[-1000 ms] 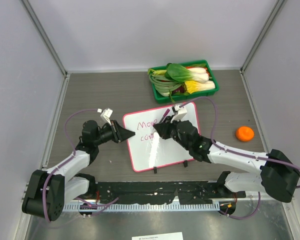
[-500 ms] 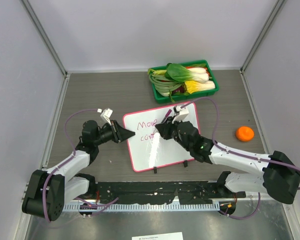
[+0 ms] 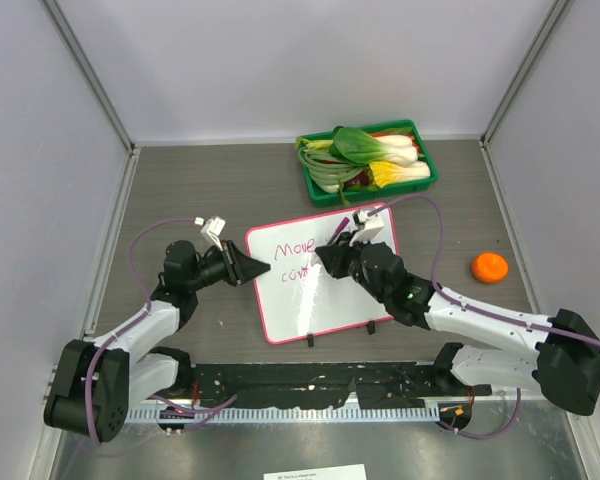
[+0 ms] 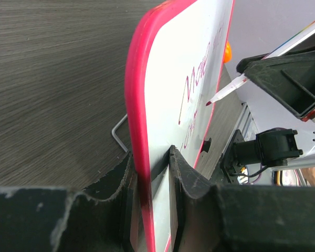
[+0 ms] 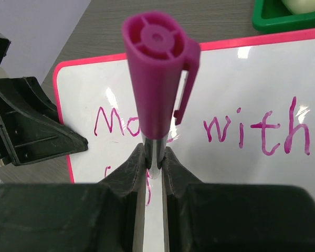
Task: Write a sentence on the whiteboard
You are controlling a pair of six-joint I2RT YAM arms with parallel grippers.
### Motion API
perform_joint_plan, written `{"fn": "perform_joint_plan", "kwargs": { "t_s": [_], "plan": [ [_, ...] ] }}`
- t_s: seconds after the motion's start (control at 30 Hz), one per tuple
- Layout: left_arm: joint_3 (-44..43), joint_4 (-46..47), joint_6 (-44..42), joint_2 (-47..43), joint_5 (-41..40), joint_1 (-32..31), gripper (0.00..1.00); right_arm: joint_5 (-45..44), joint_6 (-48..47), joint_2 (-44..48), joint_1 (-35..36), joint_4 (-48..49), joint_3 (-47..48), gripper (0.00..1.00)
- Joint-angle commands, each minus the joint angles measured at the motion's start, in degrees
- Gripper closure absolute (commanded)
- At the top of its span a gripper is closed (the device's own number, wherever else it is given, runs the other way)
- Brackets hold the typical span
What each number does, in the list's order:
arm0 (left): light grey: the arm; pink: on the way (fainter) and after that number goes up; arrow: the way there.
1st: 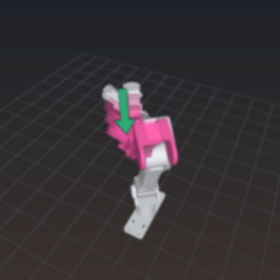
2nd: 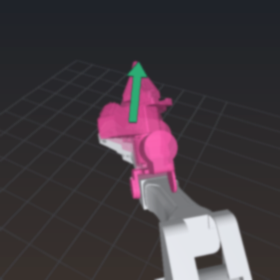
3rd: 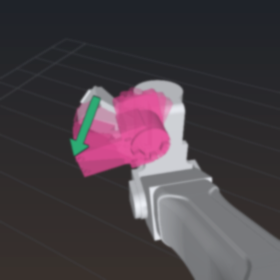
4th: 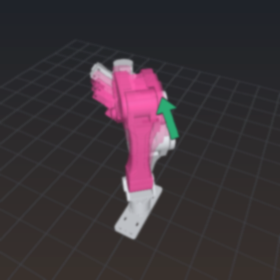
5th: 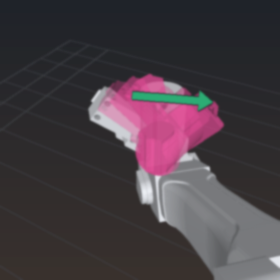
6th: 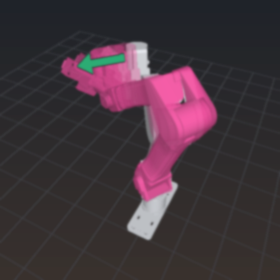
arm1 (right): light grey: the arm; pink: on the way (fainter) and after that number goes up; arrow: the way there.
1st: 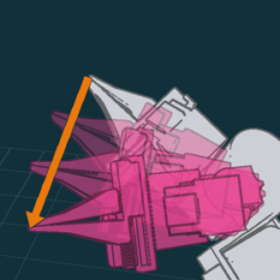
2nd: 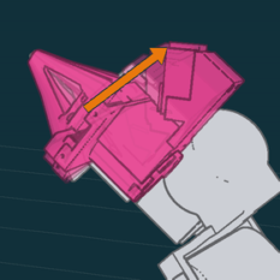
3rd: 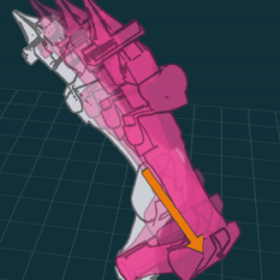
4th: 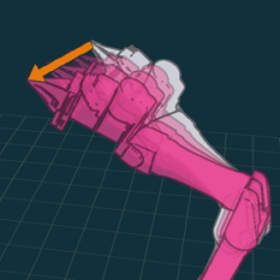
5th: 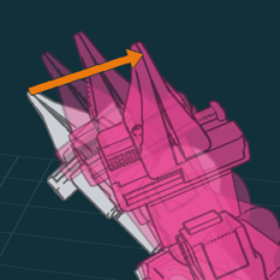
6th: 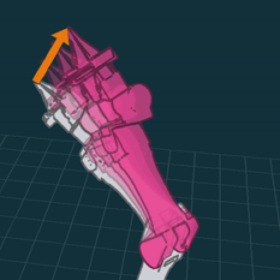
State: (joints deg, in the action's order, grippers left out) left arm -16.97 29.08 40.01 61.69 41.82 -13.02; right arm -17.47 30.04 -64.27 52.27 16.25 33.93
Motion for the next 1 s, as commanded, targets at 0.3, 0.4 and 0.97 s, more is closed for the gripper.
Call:
{"fn": "perform_joint_plan", "kwargs": {
  "t_s": [0.3, 0.4, 0.97],
  "plan": [
    [1.1, -2.6, -6.6, 0.0, -5.4, 0.2, 1.0, -1.6, -0.4, 0.9, -1.1, 1.9, -0.3, 0.99],
    [1.0, -2.6, -6.6, 0.0, -5.3, 0.1, 1.0, -1.3, -0.2, 0.0, -1.3, 2.9, -0.9, 0.99],
    [1.1, -2.4, -6.6, 0.1, -5.3, 0.2, 1.0, 0.4, 0.7, 0.7, -1.4, 1.5, -4.0, 0.99]
  ]
}}
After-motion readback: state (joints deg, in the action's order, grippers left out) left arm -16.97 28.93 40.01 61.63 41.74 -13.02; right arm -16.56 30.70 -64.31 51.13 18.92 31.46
